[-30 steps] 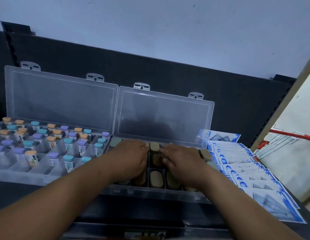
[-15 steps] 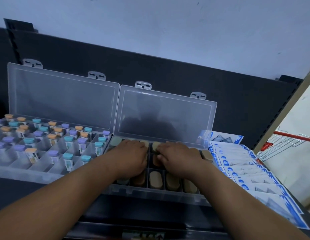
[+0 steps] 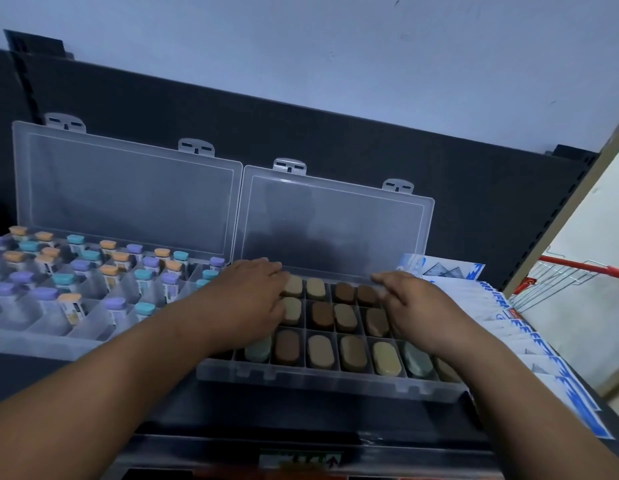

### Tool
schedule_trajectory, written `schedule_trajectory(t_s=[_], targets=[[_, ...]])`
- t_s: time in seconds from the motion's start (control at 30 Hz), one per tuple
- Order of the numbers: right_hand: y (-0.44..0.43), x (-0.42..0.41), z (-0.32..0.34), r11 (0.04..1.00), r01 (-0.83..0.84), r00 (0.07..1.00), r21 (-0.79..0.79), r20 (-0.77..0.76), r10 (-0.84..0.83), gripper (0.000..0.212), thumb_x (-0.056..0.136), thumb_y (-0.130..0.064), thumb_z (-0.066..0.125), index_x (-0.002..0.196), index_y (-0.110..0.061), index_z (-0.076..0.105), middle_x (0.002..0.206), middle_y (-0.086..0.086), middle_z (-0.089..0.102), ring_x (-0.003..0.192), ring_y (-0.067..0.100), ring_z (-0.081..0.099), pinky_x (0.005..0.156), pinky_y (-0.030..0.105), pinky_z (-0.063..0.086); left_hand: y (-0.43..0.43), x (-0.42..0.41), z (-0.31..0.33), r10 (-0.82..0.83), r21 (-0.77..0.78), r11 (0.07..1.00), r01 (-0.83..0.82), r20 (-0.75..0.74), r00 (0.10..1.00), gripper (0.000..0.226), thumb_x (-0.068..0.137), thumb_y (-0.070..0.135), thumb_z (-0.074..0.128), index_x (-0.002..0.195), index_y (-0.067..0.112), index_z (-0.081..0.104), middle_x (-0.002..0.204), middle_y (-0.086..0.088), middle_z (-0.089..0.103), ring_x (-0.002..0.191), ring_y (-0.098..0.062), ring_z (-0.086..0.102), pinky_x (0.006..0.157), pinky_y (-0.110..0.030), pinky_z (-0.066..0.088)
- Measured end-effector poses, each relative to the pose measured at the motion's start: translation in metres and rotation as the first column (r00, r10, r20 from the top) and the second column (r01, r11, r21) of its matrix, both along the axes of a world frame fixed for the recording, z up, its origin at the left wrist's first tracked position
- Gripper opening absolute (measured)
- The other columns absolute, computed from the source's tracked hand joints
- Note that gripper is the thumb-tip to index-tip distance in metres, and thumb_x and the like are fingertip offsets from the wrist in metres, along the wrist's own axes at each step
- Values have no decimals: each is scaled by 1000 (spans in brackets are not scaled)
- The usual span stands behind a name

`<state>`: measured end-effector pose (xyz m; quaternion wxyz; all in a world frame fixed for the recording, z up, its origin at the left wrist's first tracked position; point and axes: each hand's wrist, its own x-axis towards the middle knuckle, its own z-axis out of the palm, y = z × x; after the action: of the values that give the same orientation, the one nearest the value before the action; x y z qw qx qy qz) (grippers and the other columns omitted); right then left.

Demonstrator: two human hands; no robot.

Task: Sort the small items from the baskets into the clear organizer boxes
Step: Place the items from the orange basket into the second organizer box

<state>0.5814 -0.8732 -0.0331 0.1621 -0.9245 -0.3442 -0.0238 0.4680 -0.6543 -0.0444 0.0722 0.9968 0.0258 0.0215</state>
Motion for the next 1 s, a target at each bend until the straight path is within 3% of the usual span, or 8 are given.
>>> schedule_trajectory(t_s=[0.1,0.2,0.33,0.5,0.73,0.9,1.0], targets=[[-1,-15,-15,995,-83,996,-52,28,84,37,98,-21,45,135,-21,53,140,-2,52,130,18,44,106,27,33,-11,-3,0,-66,34,997,65,11,998,50,100,30,31,148,19,26,155,-1,24,143,-17,18,116,-29,10],[6,-27,-29,981,-117,990,-157,63,128,36,99,-25,43,133,-16,53,142,1,49,137,19,36,111,24,22,-30,2,-7,-191,61,980,190,3,982,47,98,31,31,144,19,34,148,-2,35,135,-18,29,115,-34,16],[11,-35,-42,967,-91,988,-236,103,118,44,98,-36,34,137,-22,47,147,-2,44,141,21,30,115,32,22,-39,8,-20,-256,94,960,262,-69,964,53,99,38,27,149,18,27,157,-1,21,144,-18,15,118,-36,8],[15,-42,-45,966,-21,996,-256,83,44,47,101,-36,36,146,-21,38,156,0,31,146,20,21,118,34,15,-31,9,-24,-277,96,954,284,-74,958,54,100,38,26,151,20,21,159,2,15,145,-15,10,116,-32,3],[13,-24,-16,987,55,994,-148,98,-41,38,100,-30,40,133,-16,53,141,3,50,130,23,42,110,34,30,-34,4,-15,-288,44,956,289,-32,957,55,100,37,29,151,21,20,159,2,14,144,-13,11,116,-29,4],[9,7,-14,958,18,1000,-287,27,-11,27,96,-24,41,117,-18,58,123,6,59,114,27,53,96,39,43,-42,-2,-10,-249,27,968,249,2,968,52,100,36,30,149,21,24,156,1,21,141,-14,17,115,-27,6],[6,18,-16,936,-42,998,-350,25,54,32,90,-22,41,119,-24,55,125,5,60,112,26,55,96,40,44,-49,-2,-4,-208,1,978,208,3,978,49,100,35,31,147,21,29,152,2,27,138,-13,22,113,-25,9]])
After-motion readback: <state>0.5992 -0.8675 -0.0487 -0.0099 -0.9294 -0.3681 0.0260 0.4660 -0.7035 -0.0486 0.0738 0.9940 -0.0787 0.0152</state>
